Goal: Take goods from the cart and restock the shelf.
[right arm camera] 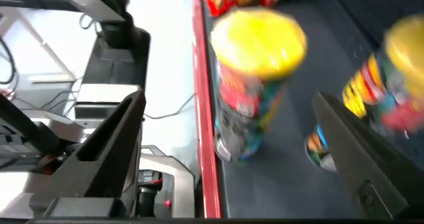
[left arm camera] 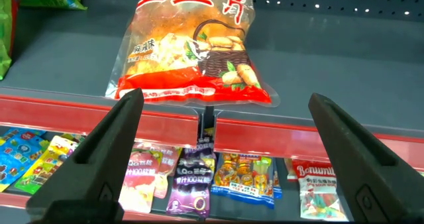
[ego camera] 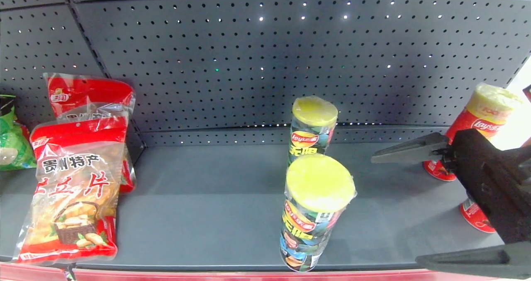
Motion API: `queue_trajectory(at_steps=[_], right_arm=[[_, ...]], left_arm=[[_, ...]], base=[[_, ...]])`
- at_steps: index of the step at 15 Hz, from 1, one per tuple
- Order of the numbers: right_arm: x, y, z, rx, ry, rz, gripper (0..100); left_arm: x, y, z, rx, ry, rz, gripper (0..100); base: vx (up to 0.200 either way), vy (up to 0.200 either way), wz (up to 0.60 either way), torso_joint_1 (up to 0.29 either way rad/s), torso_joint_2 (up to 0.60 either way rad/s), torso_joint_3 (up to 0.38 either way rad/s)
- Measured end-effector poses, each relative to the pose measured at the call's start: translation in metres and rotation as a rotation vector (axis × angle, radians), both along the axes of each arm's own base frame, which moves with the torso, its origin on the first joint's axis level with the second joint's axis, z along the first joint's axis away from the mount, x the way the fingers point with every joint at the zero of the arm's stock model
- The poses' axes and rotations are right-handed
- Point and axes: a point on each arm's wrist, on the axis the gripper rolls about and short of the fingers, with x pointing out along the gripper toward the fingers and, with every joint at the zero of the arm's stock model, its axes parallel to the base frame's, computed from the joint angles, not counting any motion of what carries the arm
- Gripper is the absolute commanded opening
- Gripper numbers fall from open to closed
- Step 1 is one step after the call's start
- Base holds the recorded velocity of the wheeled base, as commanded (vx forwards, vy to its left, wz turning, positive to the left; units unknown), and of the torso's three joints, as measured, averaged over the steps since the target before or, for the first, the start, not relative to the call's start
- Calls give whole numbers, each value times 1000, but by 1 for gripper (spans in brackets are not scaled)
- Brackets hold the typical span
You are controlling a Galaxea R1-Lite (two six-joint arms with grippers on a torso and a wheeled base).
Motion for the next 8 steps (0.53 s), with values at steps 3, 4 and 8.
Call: queue_trajectory(at_steps=[3,4,8], right_arm=[[8,11,0,-8,5,20,100],[11,14,-2,-20,6,12,100],[18,22,-8,-59,1,-24,100]], left_arm=[[0,0,0,0,0,0,100],[0,0,0,0,0,0,100],[0,0,0,0,0,0,100]], base=[[0,0,0,0,0,0],[0,0,0,0,0,0],[0,0,0,0,0,0]])
